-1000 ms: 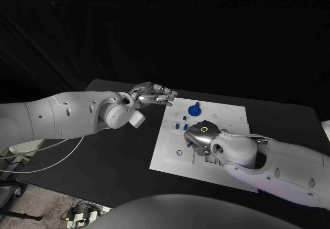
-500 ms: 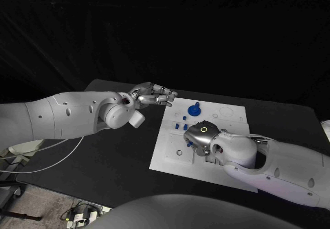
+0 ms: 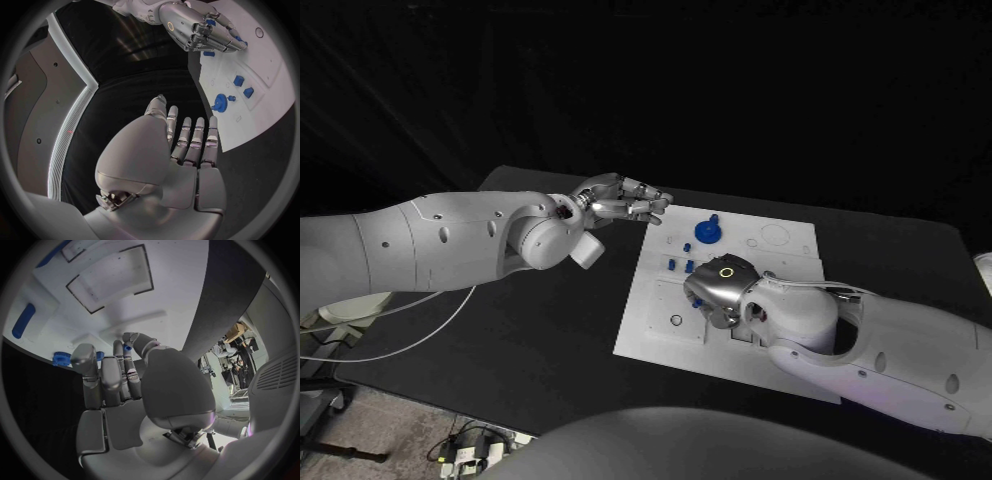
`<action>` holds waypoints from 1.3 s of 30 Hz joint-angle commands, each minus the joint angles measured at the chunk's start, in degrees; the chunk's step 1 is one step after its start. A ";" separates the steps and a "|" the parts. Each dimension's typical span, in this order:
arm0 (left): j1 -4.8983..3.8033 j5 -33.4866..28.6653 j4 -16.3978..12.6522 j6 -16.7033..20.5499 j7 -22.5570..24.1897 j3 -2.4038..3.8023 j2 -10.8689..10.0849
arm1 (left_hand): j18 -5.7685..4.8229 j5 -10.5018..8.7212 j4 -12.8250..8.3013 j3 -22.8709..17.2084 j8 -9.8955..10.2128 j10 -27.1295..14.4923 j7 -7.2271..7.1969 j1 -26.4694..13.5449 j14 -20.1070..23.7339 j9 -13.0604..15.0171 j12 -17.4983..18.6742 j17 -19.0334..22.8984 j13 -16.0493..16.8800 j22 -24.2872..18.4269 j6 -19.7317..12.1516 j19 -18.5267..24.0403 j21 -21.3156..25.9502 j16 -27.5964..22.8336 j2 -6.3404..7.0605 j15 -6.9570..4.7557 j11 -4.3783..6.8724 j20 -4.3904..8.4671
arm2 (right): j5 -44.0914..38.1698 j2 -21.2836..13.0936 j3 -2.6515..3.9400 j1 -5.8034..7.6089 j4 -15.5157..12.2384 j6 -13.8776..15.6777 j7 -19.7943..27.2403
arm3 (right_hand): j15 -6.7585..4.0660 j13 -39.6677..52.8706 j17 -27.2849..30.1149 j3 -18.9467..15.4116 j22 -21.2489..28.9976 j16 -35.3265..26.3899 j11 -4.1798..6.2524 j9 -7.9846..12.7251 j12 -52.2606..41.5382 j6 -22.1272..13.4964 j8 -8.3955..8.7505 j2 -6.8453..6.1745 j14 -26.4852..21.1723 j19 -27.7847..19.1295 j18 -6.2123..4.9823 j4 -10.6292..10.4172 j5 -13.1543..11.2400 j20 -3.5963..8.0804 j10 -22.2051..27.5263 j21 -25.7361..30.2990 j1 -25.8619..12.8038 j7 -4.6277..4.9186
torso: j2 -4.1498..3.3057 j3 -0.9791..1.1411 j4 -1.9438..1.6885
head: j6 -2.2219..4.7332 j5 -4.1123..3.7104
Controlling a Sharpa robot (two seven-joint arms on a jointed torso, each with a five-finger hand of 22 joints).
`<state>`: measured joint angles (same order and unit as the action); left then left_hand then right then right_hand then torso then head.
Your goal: Assemble the parts on the task board
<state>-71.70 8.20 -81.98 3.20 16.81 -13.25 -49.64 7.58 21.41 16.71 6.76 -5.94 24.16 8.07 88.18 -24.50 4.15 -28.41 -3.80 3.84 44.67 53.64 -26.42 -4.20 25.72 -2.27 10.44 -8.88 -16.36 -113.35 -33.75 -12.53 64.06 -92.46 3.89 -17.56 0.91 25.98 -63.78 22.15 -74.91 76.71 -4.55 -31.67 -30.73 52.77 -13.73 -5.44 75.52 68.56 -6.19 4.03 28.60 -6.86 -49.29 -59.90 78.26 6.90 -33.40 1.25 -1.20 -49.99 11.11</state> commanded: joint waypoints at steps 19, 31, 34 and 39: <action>0.11 0.29 0.00 -1.46 -0.62 0.04 0.06 | 0.67 0.24 0.00 0.37 -0.28 -0.35 0.44 0.57 0.55 -0.08 -0.37 0.09 -0.09 -0.10 -0.06 0.10 -0.02 0.21 -0.22 0.08 -0.12 -0.20 | 0.02 -0.18 -0.01 -0.11 -0.02 -0.64 0.13 | 0.77 -0.42 2.11 1.13 -5.18 -0.87 -1.81 3.32 2.71 -6.38 6.09 -0.94 -1.89 -1.76 -1.18 0.13 -6.01 -0.81 5.06 2.65 -1.65 -1.57 | -0.01 -0.01 -0.01 | -0.01 0.20; 0.11 0.29 -0.18 -1.34 -0.56 0.04 -0.12 | 0.69 0.27 -0.01 0.41 -0.29 -0.45 0.49 0.67 0.62 -0.08 -0.40 0.08 -0.09 -0.14 -0.06 0.09 -0.04 0.25 -0.25 0.13 -0.21 -0.20 | 0.12 -3.11 0.02 0.22 -1.38 7.72 2.21 | 0.69 0.01 3.08 0.11 -4.95 -1.00 -2.22 5.36 3.51 -8.95 8.59 -1.63 -2.62 -2.21 -1.37 0.01 -8.03 -0.89 11.56 4.08 -2.20 -3.60 | 0.04 0.00 -0.03 | -0.01 0.09; 0.11 0.29 -0.24 -1.28 -0.49 0.04 -0.23 | 0.70 0.27 0.00 0.42 -0.29 -0.46 0.50 0.68 0.63 -0.08 -0.40 0.08 -0.09 -0.14 -0.06 0.09 -0.04 0.26 -0.25 0.14 -0.21 -0.20 | 2.05 -5.23 0.04 0.97 -2.59 11.92 4.22 | 0.68 0.28 2.92 -1.21 -5.01 -0.72 -2.22 6.27 3.30 -10.56 9.54 -1.60 -2.35 -1.70 -1.28 -0.54 -11.11 -0.89 14.08 4.03 -2.64 -4.31 | 0.02 0.01 0.02 | -0.01 -0.07; 0.11 0.29 -0.34 -1.19 -0.19 0.04 -0.36 | 0.71 0.27 0.00 0.43 -0.30 -0.47 0.50 0.69 0.64 -0.07 -0.41 0.08 -0.09 -0.15 -0.05 0.07 -0.05 0.27 -0.26 0.16 -0.21 -0.20 | 9.35 -9.04 0.07 2.73 -4.89 18.29 8.64 | 0.69 0.47 2.05 -4.10 -5.46 0.09 -2.31 7.65 2.30 -11.74 9.79 -1.38 -1.34 0.05 -0.86 -2.69 -16.21 -0.99 16.10 2.87 -3.55 -4.77 | -0.02 0.03 0.07 | -0.01 -0.40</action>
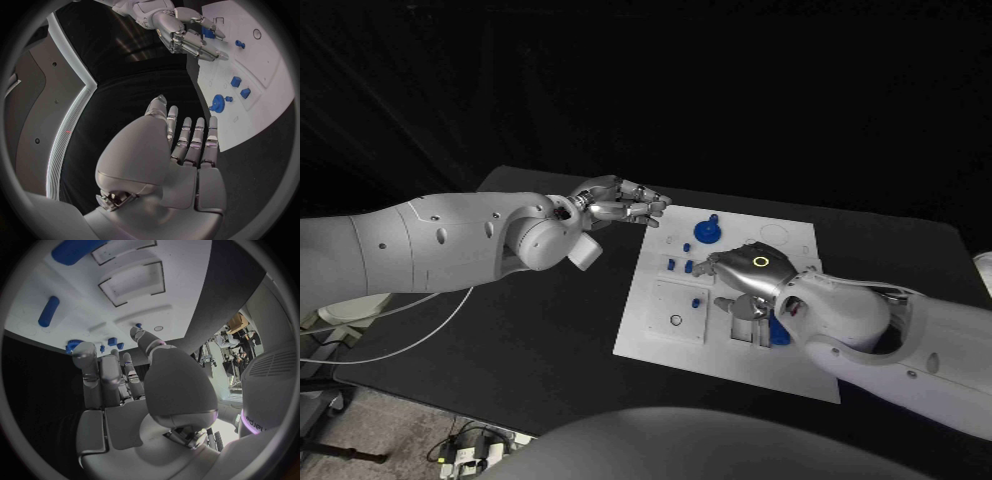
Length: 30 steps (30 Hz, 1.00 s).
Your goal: Assemble the parts on the task board
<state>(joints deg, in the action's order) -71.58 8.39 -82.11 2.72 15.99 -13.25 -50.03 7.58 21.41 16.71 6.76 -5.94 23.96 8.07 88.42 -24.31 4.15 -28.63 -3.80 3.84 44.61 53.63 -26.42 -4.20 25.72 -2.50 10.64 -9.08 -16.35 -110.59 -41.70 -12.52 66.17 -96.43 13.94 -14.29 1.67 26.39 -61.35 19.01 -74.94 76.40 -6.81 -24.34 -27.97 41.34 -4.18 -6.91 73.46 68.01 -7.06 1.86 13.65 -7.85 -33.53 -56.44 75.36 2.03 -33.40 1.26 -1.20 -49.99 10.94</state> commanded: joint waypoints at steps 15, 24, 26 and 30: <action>0.04 0.11 -0.47 -0.64 2.49 0.04 0.52 | 1.01 0.45 -0.02 0.54 -0.47 -0.24 0.44 1.06 0.16 -0.03 -0.60 0.00 -0.05 -0.17 0.21 -0.53 -0.40 0.82 -0.32 0.11 0.00 -0.20 | 14.62 -12.20 0.04 5.12 -1.90 10.65 8.08 | 0.42 -5.44 -4.38 -6.38 -7.24 3.21 -0.86 4.03 1.96 3.79 -0.27 0.88 4.99 6.16 1.17 -5.68 -1.33 -0.32 -2.19 -5.99 0.95 0.96 | -0.04 0.02 0.05 | -0.01 -3.55; 0.23 0.12 -0.29 -0.87 2.50 0.04 1.01 | 1.08 0.59 -0.02 0.57 -0.49 -0.21 0.51 1.20 0.12 -0.03 -0.71 0.00 -0.04 -0.21 0.25 -0.64 -0.46 0.93 -0.40 0.09 -0.08 -0.20 | 15.22 -13.16 0.00 3.24 1.68 9.11 8.24 | 0.52 -6.32 -4.82 -7.26 -7.34 3.50 -1.02 4.54 2.33 5.10 -0.47 0.92 4.90 6.06 1.24 -6.87 -0.85 -0.46 -1.58 -5.89 1.07 2.31 | -0.01 0.06 0.06 | -0.01 -4.36; 0.30 0.13 -0.23 -0.94 2.49 0.04 1.09 | 1.10 0.68 -0.03 0.58 -0.51 -0.20 0.53 1.30 0.12 -0.02 -0.75 0.00 -0.04 -0.23 0.26 -0.68 -0.49 0.98 -0.44 0.09 -0.13 -0.20 | 14.93 -12.91 0.00 2.66 2.49 9.35 8.45 | 0.55 -6.38 -5.14 -7.34 -7.46 3.73 -1.01 4.58 2.01 5.56 -0.61 1.00 5.10 6.31 1.31 -7.04 -0.47 -0.48 -2.17 -6.24 1.26 2.54 | 0.03 0.05 0.05 | -0.01 -4.45; 0.37 0.38 -0.28 -1.02 2.47 0.04 1.10 | 1.13 0.76 -0.03 0.58 -0.51 -0.20 0.55 1.39 0.12 -0.03 -0.79 0.00 -0.04 -0.24 0.27 -0.73 -0.51 1.03 -0.47 0.08 -0.16 -0.20 | 14.65 -12.14 0.00 1.64 4.00 9.61 8.87 | 0.52 -6.44 -5.58 -7.46 -7.63 4.05 -0.89 4.62 1.40 6.17 -0.77 1.08 5.40 6.75 1.41 -7.28 0.18 -0.48 -3.30 -6.84 1.50 2.87 | -0.02 0.05 -0.05 | -0.01 -4.77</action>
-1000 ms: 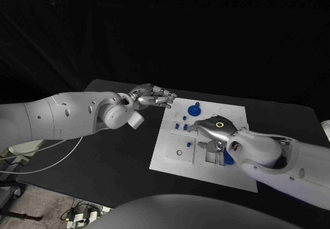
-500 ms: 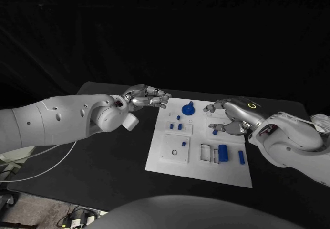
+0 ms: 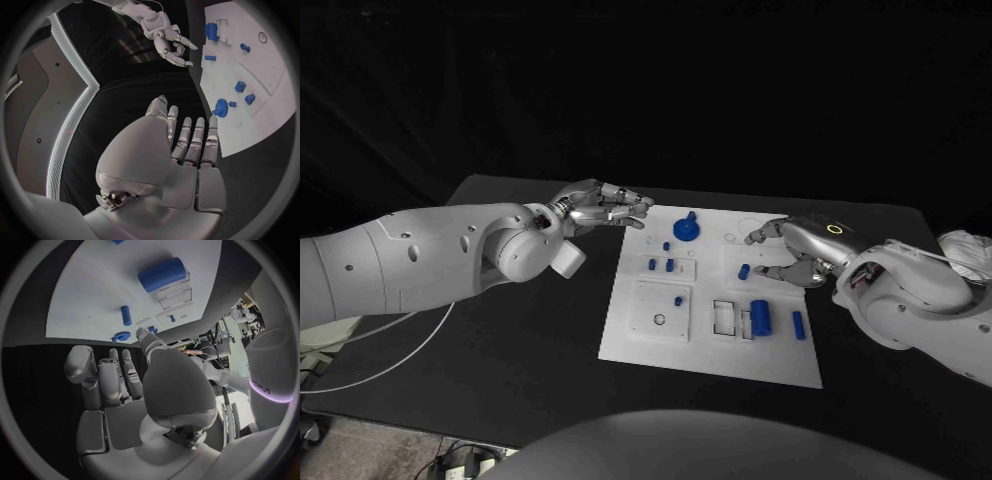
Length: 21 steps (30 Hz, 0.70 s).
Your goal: Assemble the parts on the task board
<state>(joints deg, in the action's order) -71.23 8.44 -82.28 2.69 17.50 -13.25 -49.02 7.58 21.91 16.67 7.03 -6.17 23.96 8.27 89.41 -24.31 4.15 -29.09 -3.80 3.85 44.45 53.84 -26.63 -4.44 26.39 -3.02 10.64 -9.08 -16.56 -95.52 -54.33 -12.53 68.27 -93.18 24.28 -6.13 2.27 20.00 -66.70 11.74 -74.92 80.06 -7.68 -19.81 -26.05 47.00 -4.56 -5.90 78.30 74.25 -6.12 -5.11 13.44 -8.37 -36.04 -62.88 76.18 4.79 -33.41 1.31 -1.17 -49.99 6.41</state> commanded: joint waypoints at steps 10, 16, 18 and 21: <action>0.06 0.67 0.00 -1.16 0.89 0.04 0.04 | 1.15 0.37 0.01 0.32 -0.28 -0.20 0.39 0.48 0.12 -0.03 -0.38 0.01 -0.04 -0.11 0.06 -0.56 -0.30 0.40 0.01 0.08 -0.19 0.00 | -0.34 2.89 0.01 -2.58 4.22 -1.64 1.02 | -0.08 -0.09 -0.36 -0.01 -7.84 0.65 0.62 0.00 -2.23 2.70 -1.07 0.32 0.84 1.13 0.61 -0.43 2.52 0.05 -4.85 -1.16 1.46 2.17 | 0.00 -0.03 -0.03 | -0.01 -0.18; 0.19 0.71 0.05 -1.40 0.71 0.04 0.01 | 1.17 0.48 0.01 0.32 -0.28 -0.21 0.42 0.57 0.15 -0.03 -0.41 0.01 -0.05 -0.13 0.05 -0.59 -0.31 0.43 -0.03 0.07 -0.23 0.00 | 0.24 4.98 0.03 -3.89 6.58 -0.82 2.06 | -0.10 -0.67 -0.25 1.30 -7.84 0.64 0.72 0.02 -1.84 2.93 -0.84 0.00 0.81 1.12 0.62 0.30 7.75 0.13 -5.51 -1.15 2.66 2.76 | -0.04 -0.01 -0.07 | -0.01 0.09; 0.22 0.71 0.03 -1.46 0.60 0.04 -0.05 | 1.17 0.48 0.01 0.32 -0.28 -0.21 0.42 0.57 0.15 -0.03 -0.41 0.01 -0.05 -0.13 0.05 -0.59 -0.31 0.43 -0.03 0.07 -0.23 0.00 | 0.27 5.52 0.03 -4.12 7.18 -0.44 2.45 | 0.00 -0.71 -0.28 1.57 -7.84 0.67 0.73 0.06 -1.91 2.75 -0.69 -0.01 0.84 1.12 0.62 0.38 8.19 0.09 -5.84 -1.16 2.78 2.90 | -0.03 -0.02 -0.08 | -0.01 0.20; 0.26 0.71 0.00 -1.54 0.41 0.04 -0.19 | 1.18 0.54 0.00 0.32 -0.29 -0.22 0.44 0.64 0.17 -0.03 -0.44 0.02 -0.05 -0.15 0.06 -0.60 -0.32 0.45 -0.06 0.05 -0.27 -0.01 | 0.56 6.35 0.04 -4.36 8.06 -0.22 2.97 | 0.04 -0.72 -0.27 1.89 -7.85 0.68 0.74 0.04 -2.07 2.80 -0.67 0.05 0.84 1.13 0.63 0.44 8.49 0.05 -6.29 -1.19 2.91 2.84 | -0.03 -0.04 -0.06 | -0.01 0.29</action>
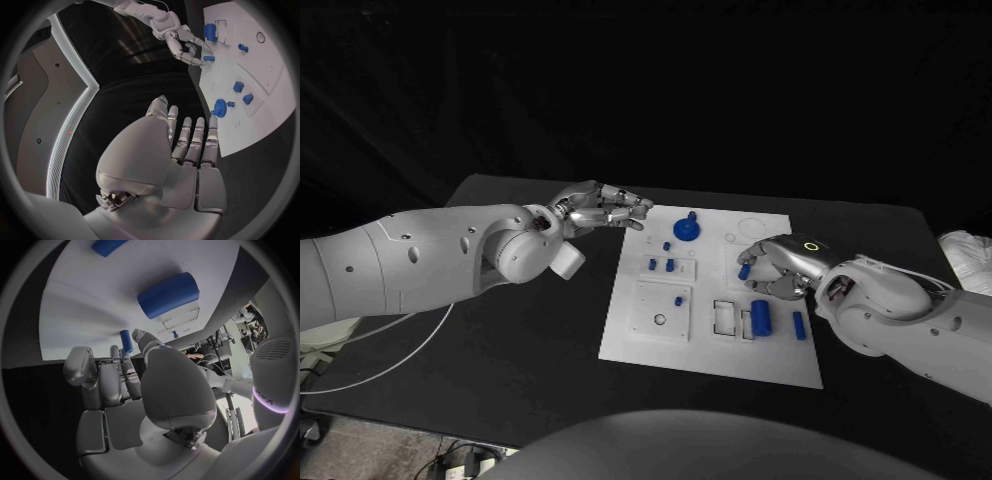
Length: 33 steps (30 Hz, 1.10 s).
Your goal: Assemble the parts on the task board
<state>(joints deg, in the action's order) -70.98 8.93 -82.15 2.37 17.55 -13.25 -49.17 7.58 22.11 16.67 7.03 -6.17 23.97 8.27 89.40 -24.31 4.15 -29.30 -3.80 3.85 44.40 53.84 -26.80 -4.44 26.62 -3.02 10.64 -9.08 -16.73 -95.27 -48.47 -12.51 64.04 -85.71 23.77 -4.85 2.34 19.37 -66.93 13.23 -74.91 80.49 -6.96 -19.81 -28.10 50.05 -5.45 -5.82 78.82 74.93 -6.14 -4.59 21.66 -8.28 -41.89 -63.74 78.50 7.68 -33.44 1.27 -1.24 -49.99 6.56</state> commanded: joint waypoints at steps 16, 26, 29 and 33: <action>0.05 0.98 -0.10 -1.90 -0.47 0.04 -0.15 | 1.33 2.25 -0.12 0.36 -0.50 -0.18 0.76 2.51 0.50 -0.01 -0.77 0.06 -0.08 -0.47 0.26 -0.56 -0.42 0.70 -0.15 0.00 -0.67 0.14 | 1.70 2.21 0.02 -0.85 2.90 0.73 3.40 | -1.60 1.63 0.24 5.20 -8.09 0.13 2.12 -6.47 -4.20 6.01 -6.83 -0.29 0.16 0.43 0.70 3.67 14.77 1.31 -9.63 -1.65 3.99 0.39 | 0.04 0.03 0.04 | -0.01 0.43; 0.06 1.19 -0.15 -2.06 -0.85 0.04 -0.15 | 1.36 3.12 -0.13 0.39 -0.55 -0.21 0.81 3.20 0.58 -0.01 -0.94 0.06 -0.10 -0.62 0.27 -0.59 -0.46 0.91 -0.18 0.01 -0.71 0.14 | 1.95 1.93 0.03 -0.94 2.82 1.79 3.59 | -1.98 3.21 0.34 5.98 -8.10 0.01 2.57 -11.13 -5.78 4.86 -10.76 0.21 0.28 0.13 0.74 5.26 14.95 1.85 -10.71 -2.77 3.87 0.31 | 0.05 0.01 0.05 | -0.01 0.48; 0.08 1.20 -0.15 -2.14 -0.98 0.04 -0.12 | 1.37 3.24 -0.12 0.39 -0.56 -0.22 0.83 3.30 0.59 -0.01 -0.96 0.06 -0.10 -0.64 0.27 -0.60 -0.47 0.95 -0.19 0.00 -0.71 0.14 | 2.39 1.62 0.05 -0.92 2.44 2.34 3.66 | -2.01 3.38 0.21 6.06 -8.13 0.06 2.63 -11.67 -5.91 4.78 -11.23 0.29 0.38 0.18 0.78 5.38 14.63 1.86 -10.78 -3.02 3.81 0.26 | 0.04 0.01 0.04 | -0.01 0.56; 0.09 1.21 -0.16 -2.19 -1.13 0.04 -0.10 | 1.38 3.40 -0.12 0.38 -0.56 -0.23 0.85 3.43 0.60 -0.02 -1.00 0.06 -0.10 -0.67 0.26 -0.61 -0.48 0.99 -0.20 0.01 -0.73 0.14 | 2.77 0.96 0.11 -0.50 1.45 2.86 3.59 | -2.13 3.70 0.05 6.14 -8.17 0.15 2.79 -12.54 -6.22 4.76 -12.00 0.42 0.55 0.26 0.80 5.54 13.98 1.92 -11.08 -3.36 3.72 0.15 | 0.03 0.01 0.00 | -0.01 0.64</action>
<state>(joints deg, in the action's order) -70.89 9.86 -82.15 1.33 16.45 -13.25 -49.37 8.46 25.29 16.51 7.19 -6.40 23.76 8.68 92.42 -24.11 4.15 -29.95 -3.81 3.80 43.78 54.25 -27.03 -4.66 27.50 -3.32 10.84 -9.29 -16.55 -92.90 -47.34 -12.44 63.35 -83.90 25.80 -1.82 0.48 20.62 -66.78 19.29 -74.94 80.72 -5.94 -32.31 -34.09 55.11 -17.11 -6.12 79.22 75.02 -6.15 0.57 35.90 -6.74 -50.89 -66.89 81.99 7.94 -33.39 1.28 -1.20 -49.99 7.14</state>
